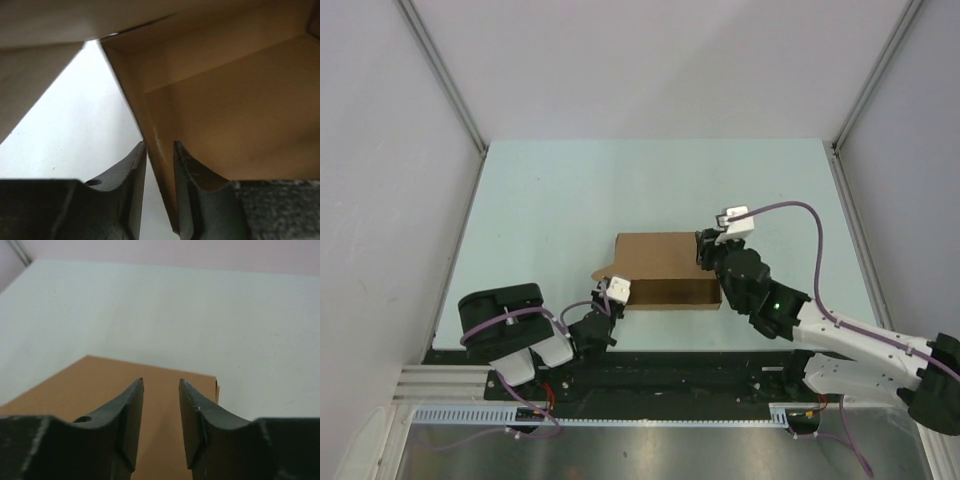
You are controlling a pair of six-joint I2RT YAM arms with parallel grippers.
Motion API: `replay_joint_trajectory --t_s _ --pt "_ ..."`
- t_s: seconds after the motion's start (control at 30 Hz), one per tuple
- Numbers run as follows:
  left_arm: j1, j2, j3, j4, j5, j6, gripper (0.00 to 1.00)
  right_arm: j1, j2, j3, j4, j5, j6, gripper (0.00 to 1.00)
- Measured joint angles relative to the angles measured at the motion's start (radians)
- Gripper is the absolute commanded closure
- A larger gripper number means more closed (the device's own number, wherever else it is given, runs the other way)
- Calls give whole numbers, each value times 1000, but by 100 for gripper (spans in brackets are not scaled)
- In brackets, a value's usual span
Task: Fold the paper box
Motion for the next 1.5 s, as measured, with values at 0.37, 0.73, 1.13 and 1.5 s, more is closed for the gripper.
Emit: replay_joint_trajectory --t_s 0.37,0.73,1.13,1.5 --pt "-61 6 14 -5 -72 46 42 -60 106 -70 -52 -228 128 79" --pt "-312 -293 -17 -76 -127 203 21 -89 164 -115 -32 -274 171 81" --pt "-615 -924 383 -1310 -451 -624 16 -103 249 -119 30 -309 182 84" --pt "-274 -896 244 -1555 -386 -832 16 -103 295 -157 65 -322 200 89"
